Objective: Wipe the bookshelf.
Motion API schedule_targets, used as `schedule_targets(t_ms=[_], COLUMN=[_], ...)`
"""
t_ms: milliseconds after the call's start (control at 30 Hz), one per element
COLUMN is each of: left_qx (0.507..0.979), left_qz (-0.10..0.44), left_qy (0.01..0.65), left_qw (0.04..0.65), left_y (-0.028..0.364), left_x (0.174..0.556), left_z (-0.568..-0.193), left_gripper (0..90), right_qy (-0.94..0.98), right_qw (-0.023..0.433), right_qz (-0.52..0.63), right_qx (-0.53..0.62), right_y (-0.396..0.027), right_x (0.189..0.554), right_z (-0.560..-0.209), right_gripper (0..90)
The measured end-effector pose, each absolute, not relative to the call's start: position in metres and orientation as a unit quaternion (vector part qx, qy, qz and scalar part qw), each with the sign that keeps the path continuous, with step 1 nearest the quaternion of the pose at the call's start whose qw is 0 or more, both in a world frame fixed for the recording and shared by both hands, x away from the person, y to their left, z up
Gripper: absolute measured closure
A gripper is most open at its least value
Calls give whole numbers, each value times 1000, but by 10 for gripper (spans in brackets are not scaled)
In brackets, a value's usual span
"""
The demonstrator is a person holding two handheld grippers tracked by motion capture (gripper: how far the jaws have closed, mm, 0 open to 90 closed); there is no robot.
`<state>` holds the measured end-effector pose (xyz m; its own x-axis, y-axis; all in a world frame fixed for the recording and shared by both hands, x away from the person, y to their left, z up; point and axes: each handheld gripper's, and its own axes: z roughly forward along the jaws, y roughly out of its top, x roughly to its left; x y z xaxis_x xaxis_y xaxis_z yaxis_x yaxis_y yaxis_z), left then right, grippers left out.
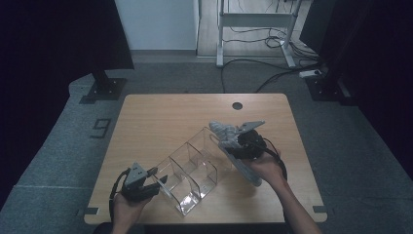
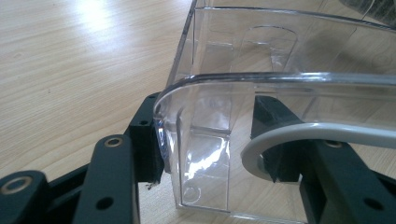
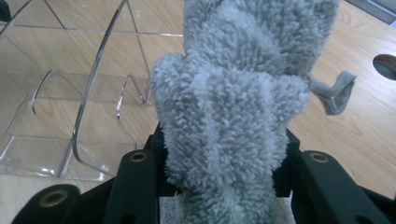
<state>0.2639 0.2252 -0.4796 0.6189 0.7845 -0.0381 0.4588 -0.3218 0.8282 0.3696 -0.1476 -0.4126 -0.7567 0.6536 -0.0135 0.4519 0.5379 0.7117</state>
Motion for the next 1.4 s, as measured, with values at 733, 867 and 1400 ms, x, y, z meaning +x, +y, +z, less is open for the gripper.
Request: schedule_targets(t_ms=[733,867,1400], left_qx=[791,792,792], left_qz=[187,186,185], left_qy=[392,391,390], left_qw=[430,431,432], left_y=[225,225,225], left_x=[264,265,265], left_z=[-480,-480,-480], left_gripper=[473,472,471], right_qy=[868,869,876], right_qw=[118,117,89], right_qz=[345,338,311], right_qx=[338,340,358], right_y=[-163,-160,-156], right_x=[362,364,374], right_z=[-455,-459,-497], right_gripper=[579,581,581])
